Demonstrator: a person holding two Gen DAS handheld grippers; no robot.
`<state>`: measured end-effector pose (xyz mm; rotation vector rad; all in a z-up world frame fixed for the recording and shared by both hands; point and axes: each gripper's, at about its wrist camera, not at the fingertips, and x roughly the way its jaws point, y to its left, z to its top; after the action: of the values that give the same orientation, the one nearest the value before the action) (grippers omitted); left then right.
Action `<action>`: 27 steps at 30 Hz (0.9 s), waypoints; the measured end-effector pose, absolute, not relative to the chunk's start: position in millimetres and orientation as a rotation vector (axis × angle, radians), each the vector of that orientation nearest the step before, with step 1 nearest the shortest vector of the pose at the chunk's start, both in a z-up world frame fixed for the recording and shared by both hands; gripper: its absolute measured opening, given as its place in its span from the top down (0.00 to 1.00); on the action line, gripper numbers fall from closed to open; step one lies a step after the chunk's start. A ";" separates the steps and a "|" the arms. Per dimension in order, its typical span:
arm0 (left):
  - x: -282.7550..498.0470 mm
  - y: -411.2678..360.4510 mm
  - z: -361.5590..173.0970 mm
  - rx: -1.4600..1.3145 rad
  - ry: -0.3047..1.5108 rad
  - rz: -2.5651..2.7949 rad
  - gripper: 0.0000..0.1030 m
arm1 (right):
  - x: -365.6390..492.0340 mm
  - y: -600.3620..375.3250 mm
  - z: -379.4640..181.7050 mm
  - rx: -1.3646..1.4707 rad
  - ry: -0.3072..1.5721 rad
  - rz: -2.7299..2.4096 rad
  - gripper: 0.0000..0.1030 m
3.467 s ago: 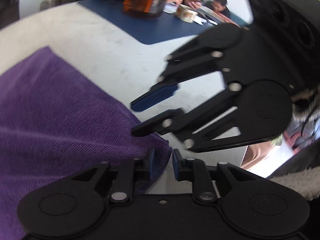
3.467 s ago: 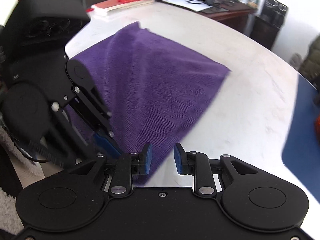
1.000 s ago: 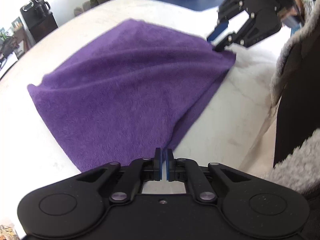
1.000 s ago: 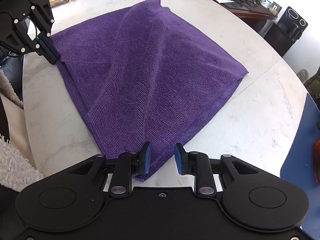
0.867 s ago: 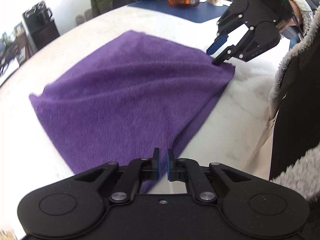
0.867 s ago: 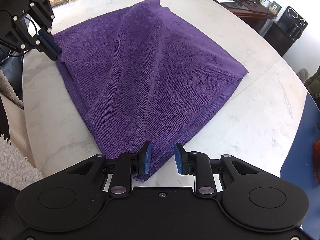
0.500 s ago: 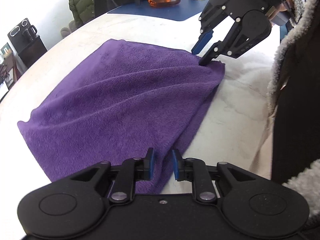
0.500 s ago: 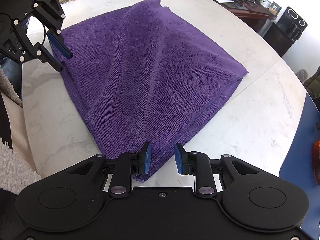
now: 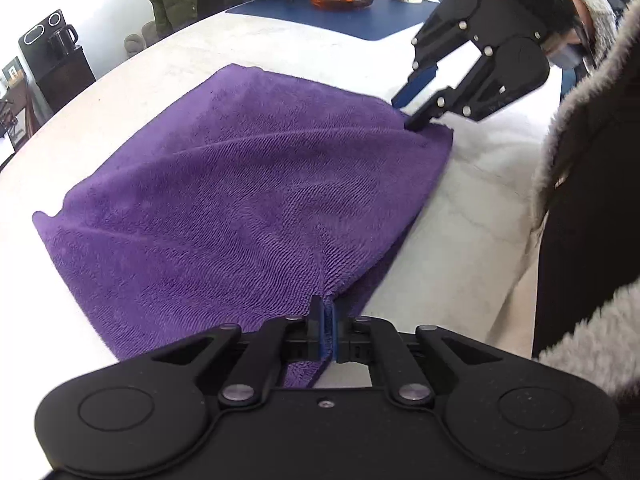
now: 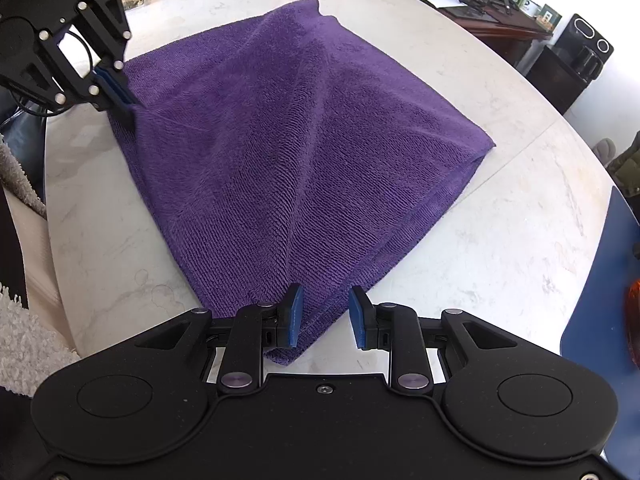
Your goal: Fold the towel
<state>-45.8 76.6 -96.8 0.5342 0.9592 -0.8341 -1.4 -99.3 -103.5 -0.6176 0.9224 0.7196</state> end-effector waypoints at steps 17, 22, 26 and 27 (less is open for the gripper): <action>-61.7 110.5 -89.0 0.403 1.018 -0.741 0.87 | 5.4 -101.3 -102.1 -0.613 0.933 0.729 0.76; -40.7 119.1 -93.4 0.327 0.994 -0.620 0.87 | 6.4 -100.3 -102.3 -0.606 0.939 0.730 0.76; -41.7 119.4 -86.7 0.305 1.005 -0.629 0.87 | 6.6 -99.9 -102.5 -0.604 0.945 0.732 0.76; -46.1 121.1 -80.7 0.293 1.013 -0.661 0.87 | 6.8 -99.7 -102.6 -0.603 0.947 0.733 0.76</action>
<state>-46.1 121.1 -80.7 0.2927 1.0128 -0.6614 6.8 -99.7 -102.6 -0.6030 0.9472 0.7326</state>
